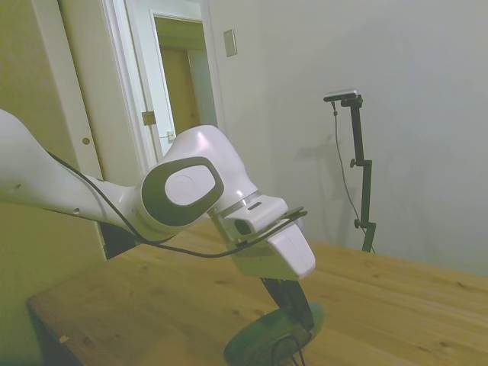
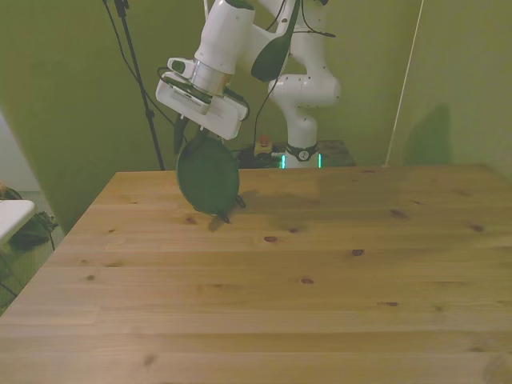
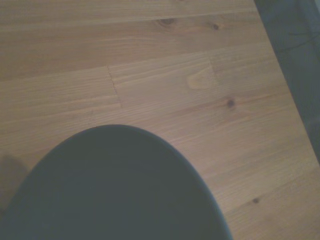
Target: Unload the plate
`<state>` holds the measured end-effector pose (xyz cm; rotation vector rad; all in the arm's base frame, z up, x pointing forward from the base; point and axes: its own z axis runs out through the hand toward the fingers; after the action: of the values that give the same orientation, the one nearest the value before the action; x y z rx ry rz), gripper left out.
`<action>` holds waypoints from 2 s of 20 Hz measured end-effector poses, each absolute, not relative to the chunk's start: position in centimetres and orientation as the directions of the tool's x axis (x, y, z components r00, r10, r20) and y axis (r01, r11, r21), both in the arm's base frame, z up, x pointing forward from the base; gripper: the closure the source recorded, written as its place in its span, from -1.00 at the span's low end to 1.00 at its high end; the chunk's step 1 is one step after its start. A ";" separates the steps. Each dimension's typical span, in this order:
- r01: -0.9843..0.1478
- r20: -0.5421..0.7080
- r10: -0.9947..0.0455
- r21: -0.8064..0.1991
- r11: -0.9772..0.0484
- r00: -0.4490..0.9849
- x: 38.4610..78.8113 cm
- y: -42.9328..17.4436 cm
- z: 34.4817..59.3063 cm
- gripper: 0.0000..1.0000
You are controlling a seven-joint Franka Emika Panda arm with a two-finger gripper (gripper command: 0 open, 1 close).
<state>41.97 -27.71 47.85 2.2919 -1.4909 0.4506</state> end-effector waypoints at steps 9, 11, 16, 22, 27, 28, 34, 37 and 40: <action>-0.921 0.458 -0.803 0.119 -0.371 0.382 42.1 -27.9 48.4 1.00; -0.921 0.460 -0.802 0.118 -0.370 0.381 42.2 -27.9 48.6 1.00; -0.924 0.474 -0.798 0.109 -0.367 0.373 42.5 -28.2 49.8 1.00; -0.924 0.504 -0.783 0.092 -0.371 0.364 43.5 -28.3 53.1 1.00; -0.914 0.520 -0.771 0.047 -0.404 0.367 45.2 -27.6 57.2 1.00; -0.911 0.525 -0.767 0.038 -0.411 0.368 45.7 -27.5 57.8 1.00; -0.879 0.569 -0.728 -0.018 -0.477 0.383 51.0 -27.0 55.1 1.00; -0.869 0.588 -0.722 -0.064 -0.490 0.364 53.8 -26.6 52.8 1.00; -0.866 0.606 -0.732 -0.134 -0.481 0.312 56.6 -25.8 51.5 1.00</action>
<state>56.58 -25.85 51.47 2.3610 -1.4640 0.9118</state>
